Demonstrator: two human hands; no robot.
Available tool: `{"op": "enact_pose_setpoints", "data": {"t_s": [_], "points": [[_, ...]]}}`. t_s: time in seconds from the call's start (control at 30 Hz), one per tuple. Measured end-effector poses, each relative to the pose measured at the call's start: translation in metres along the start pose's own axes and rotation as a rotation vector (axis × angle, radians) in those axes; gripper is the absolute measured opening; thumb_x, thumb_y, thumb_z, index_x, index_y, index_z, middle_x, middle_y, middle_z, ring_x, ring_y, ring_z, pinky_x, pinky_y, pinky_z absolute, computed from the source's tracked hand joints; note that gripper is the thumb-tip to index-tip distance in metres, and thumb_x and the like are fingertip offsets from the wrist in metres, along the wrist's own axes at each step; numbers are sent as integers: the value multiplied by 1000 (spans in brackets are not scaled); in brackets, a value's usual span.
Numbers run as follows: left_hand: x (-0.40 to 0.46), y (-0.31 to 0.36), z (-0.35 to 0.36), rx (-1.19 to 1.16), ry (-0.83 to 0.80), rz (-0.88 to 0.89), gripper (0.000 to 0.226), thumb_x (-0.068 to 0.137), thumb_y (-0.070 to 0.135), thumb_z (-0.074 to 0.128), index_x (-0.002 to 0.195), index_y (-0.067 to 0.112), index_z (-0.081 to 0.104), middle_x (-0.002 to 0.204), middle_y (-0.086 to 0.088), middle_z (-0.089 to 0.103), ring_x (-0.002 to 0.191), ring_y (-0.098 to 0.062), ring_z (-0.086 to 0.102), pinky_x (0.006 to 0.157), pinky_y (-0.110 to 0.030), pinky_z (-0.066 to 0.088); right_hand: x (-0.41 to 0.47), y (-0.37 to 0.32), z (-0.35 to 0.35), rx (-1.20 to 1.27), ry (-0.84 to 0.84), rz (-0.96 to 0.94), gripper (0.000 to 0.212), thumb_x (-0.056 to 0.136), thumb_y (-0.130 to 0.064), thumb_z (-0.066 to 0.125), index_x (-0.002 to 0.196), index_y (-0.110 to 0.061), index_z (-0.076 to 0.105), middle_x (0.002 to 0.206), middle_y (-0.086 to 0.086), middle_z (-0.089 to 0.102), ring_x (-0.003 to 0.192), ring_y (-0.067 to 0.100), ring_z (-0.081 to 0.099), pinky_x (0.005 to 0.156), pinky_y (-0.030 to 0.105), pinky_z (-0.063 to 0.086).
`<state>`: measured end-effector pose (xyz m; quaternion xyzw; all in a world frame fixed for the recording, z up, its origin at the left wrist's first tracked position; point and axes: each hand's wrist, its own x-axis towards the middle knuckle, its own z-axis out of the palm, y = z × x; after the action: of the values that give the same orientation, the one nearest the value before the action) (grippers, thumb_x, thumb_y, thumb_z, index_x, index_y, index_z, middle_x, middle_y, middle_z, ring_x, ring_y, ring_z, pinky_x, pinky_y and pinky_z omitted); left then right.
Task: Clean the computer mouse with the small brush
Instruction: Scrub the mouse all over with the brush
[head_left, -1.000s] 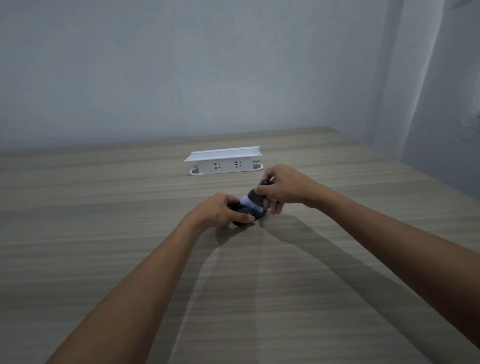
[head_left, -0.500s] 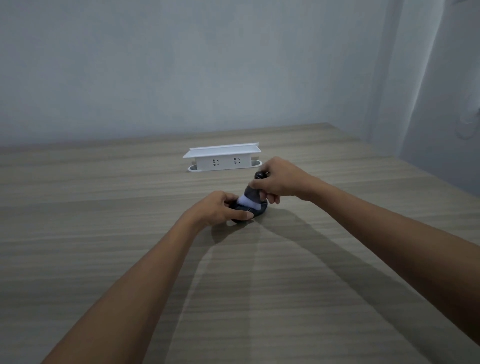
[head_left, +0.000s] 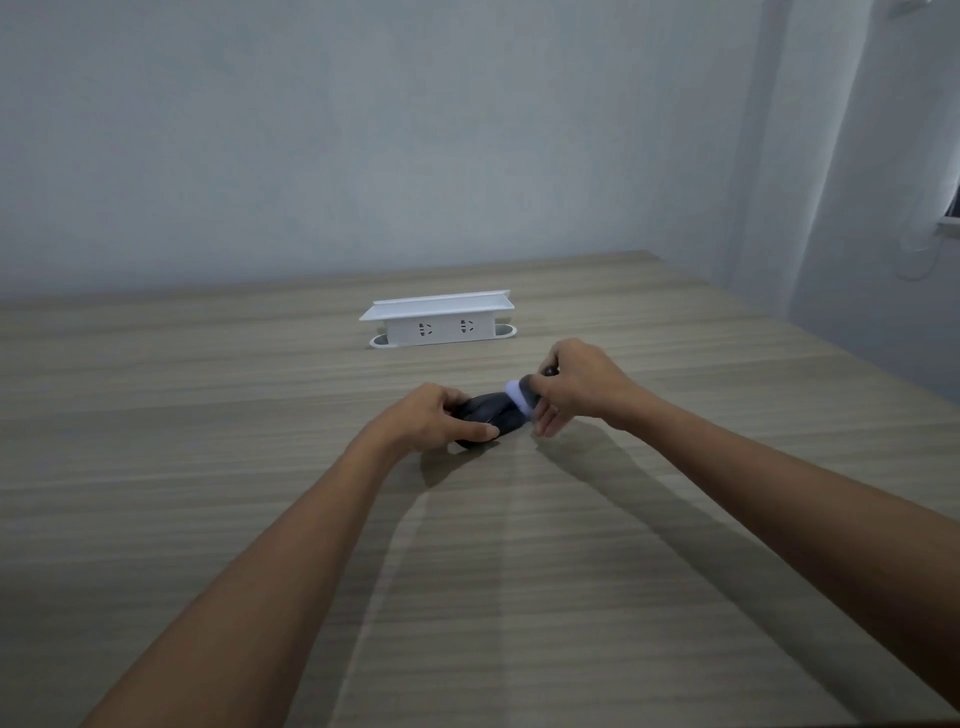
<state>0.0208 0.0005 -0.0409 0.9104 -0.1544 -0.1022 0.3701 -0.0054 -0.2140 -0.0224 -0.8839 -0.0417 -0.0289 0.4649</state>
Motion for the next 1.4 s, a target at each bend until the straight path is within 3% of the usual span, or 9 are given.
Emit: {"op": "enact_pose_setpoints", "data": {"t_s": [0.07, 0.13, 0.23, 0.4, 0.57, 0.8, 1.0, 1.17, 1.4], "points": [[-1, 0, 1, -15, 3, 2, 48, 78, 39, 84, 120, 20, 75, 104, 0, 79, 105, -22, 73, 100, -37, 55, 1, 6, -2, -16, 9, 20, 29, 94, -4, 55, 84, 21, 66, 64, 22, 74, 58, 30, 77, 64, 43, 66], [-1, 0, 1, -26, -4, 6, 46, 78, 37, 84, 120, 19, 75, 105, -3, 80, 106, -24, 73, 102, -41, 54, 1, 9, -1, 44, -4, 36, 29, 93, -7, 60, 81, 19, 68, 65, 24, 74, 60, 31, 77, 61, 41, 66], [1, -1, 0, -32, -6, 10, 44, 79, 36, 84, 118, 19, 76, 105, -5, 80, 107, -26, 73, 101, -41, 54, -2, 5, 0, 155, -70, 58, 25, 84, -9, 66, 73, 13, 72, 66, 25, 74, 62, 36, 77, 53, 32, 62], [3, -4, 2, -29, 1, 8, 43, 77, 39, 85, 114, 19, 77, 104, -5, 80, 106, -28, 73, 98, -41, 54, -7, 1, -1, 243, -172, 87, 23, 66, -15, 63, 57, 3, 74, 72, 29, 74, 67, 39, 77, 56, 33, 62], [3, -3, 2, -29, 1, -6, 46, 76, 40, 85, 116, 20, 76, 104, -3, 80, 105, -25, 74, 105, -47, 53, -1, 9, -5, 160, -65, 77, 23, 86, 0, 56, 74, 14, 70, 70, 29, 74, 64, 38, 77, 52, 31, 61], [2, -2, 1, -13, -7, 2, 45, 76, 41, 84, 115, 20, 76, 104, -3, 80, 105, -25, 74, 103, -46, 54, -7, 3, -3, 235, -161, 80, 27, 90, -4, 54, 77, 13, 70, 71, 29, 74, 63, 37, 76, 53, 31, 60], [1, 3, -4, 80, -43, 37, 35, 81, 40, 80, 111, 22, 76, 92, 0, 79, 80, -13, 68, 76, -27, 50, 9, 8, -10, 190, -15, 71, 18, 99, -5, 55, 97, 12, 60, 62, 20, 72, 51, 28, 72, 49, 29, 59], [3, 8, -14, 248, -103, 76, 42, 82, 42, 78, 118, 21, 73, 104, -8, 77, 90, -21, 67, 83, -33, 50, 14, 22, -8, 240, 7, 86, 22, 104, -7, 52, 112, 12, 57, 68, 21, 67, 48, 22, 68, 49, 29, 59], [6, 5, -17, 337, -82, 77, 53, 80, 37, 81, 126, 16, 68, 116, -1, 73, 109, -23, 67, 104, -45, 50, 7, 32, -22, 274, -145, 127, 16, 99, -9, 58, 96, 4, 67, 65, 15, 70, 51, 21, 66, 47, 28, 53]]}}
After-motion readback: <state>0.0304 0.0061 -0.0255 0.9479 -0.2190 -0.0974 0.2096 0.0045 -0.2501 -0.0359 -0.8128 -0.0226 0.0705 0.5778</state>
